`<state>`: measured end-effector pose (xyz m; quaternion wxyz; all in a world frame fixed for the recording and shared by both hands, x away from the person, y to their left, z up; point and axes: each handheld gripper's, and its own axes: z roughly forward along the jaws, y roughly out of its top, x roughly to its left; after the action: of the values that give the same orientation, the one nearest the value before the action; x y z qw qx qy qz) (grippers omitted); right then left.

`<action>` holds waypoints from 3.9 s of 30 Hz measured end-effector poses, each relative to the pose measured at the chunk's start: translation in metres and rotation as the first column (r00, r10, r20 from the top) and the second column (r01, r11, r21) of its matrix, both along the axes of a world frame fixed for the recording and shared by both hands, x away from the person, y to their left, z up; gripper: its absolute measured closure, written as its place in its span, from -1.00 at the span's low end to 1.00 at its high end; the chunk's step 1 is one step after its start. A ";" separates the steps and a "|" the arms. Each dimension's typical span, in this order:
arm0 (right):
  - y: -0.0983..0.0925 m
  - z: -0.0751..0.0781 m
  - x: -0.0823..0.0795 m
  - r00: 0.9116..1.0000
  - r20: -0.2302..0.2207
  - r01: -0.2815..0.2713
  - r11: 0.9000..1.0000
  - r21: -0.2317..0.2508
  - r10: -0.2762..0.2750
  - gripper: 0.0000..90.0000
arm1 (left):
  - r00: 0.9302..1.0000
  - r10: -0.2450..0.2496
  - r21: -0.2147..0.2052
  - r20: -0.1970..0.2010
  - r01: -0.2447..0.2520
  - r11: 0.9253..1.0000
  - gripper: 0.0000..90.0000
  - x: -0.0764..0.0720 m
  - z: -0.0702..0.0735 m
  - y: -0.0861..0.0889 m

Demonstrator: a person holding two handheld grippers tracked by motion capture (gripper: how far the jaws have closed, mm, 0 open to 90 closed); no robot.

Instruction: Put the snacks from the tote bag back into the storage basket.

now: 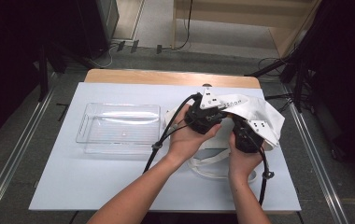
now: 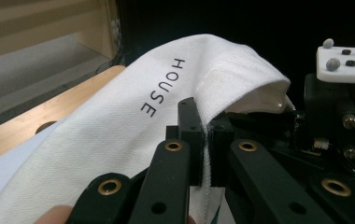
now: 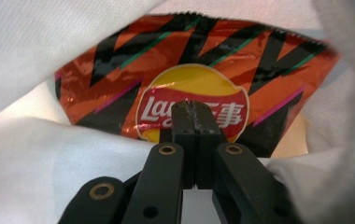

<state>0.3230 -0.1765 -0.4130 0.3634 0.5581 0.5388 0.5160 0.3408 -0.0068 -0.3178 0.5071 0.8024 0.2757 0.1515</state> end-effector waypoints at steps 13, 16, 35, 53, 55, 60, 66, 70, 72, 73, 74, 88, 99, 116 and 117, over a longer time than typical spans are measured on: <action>-0.007 -0.022 -0.001 0.992 -0.103 -0.074 0.997 0.009 0.075 1.00 | 1.000 0.013 -0.025 -0.005 -0.013 1.000 0.99 0.002 0.001 0.005; -0.008 -0.032 -0.009 0.986 -0.132 -0.099 0.995 0.004 0.099 1.00 | 1.000 0.018 -0.031 -0.008 -0.018 0.999 0.99 0.004 0.001 0.004; -0.018 -0.042 -0.039 0.964 -0.033 -0.262 0.965 0.027 0.263 0.07 | 1.000 0.019 -0.017 -0.009 -0.019 1.000 0.99 0.006 0.002 -0.002; 0.000 -0.043 -0.059 0.927 -0.133 -0.368 0.918 -0.149 0.350 1.00 | 0.999 0.036 -0.037 -0.016 -0.037 0.999 0.99 0.012 0.004 0.004; -0.001 -0.039 -0.071 0.923 -0.118 -0.382 0.911 -0.152 0.367 1.00 | 0.999 0.041 -0.040 -0.016 -0.042 0.998 0.99 0.013 0.005 0.004; -0.005 -0.030 -0.099 0.911 -0.101 -0.411 0.900 -0.144 0.400 1.00 | 0.999 0.046 -0.042 -0.013 -0.046 0.998 0.99 0.014 0.010 0.006; -0.011 -0.018 -0.128 0.883 -0.080 -0.470 0.871 -0.140 0.463 1.00 | 0.999 0.050 -0.045 -0.008 -0.051 0.998 0.99 0.015 0.013 0.005; -0.008 -0.025 -0.131 0.880 -0.117 -0.474 0.869 -0.144 0.461 1.00 | 0.998 0.054 -0.041 -0.025 -0.055 0.998 0.99 0.019 0.008 0.004; -0.013 -0.027 -0.125 0.886 -0.123 -0.459 0.884 -0.088 0.448 0.91 | 0.998 0.049 -0.037 -0.029 -0.050 0.998 0.99 0.019 0.006 0.001; -0.014 -0.026 -0.125 0.886 -0.121 -0.457 0.886 -0.074 0.447 0.80 | 0.999 0.045 -0.034 -0.028 -0.046 0.998 0.99 0.018 0.006 0.000; -0.015 -0.024 -0.125 0.887 -0.102 -0.457 0.887 -0.067 0.450 0.63 | 0.999 0.045 -0.032 -0.022 -0.046 0.998 0.99 0.018 0.006 -0.001; -0.059 0.050 -0.104 0.985 0.101 -0.136 0.990 -0.031 0.138 -0.15 | 0.999 0.038 -0.032 -0.028 -0.039 0.999 0.99 0.015 0.006 -0.001; -0.051 0.044 -0.057 0.993 -0.094 -0.078 0.988 -0.130 0.066 -0.61 | 0.999 0.030 -0.037 -0.034 -0.031 0.999 0.99 0.014 0.005 0.001; -0.081 0.041 -0.068 0.992 -0.001 -0.126 0.992 0.003 0.126 0.81 | 0.999 0.008 -0.057 -0.034 -0.010 0.998 0.98 0.011 0.002 0.006; -0.080 0.042 -0.068 0.990 0.003 -0.139 0.990 0.008 0.139 0.68 | 0.999 0.009 -0.056 -0.033 -0.011 0.998 0.98 0.010 0.001 0.005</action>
<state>0.2551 -0.2562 -0.3709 0.3249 0.5198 0.5739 0.5430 0.3510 -0.0017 -0.3165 0.5240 0.7889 0.2921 0.1333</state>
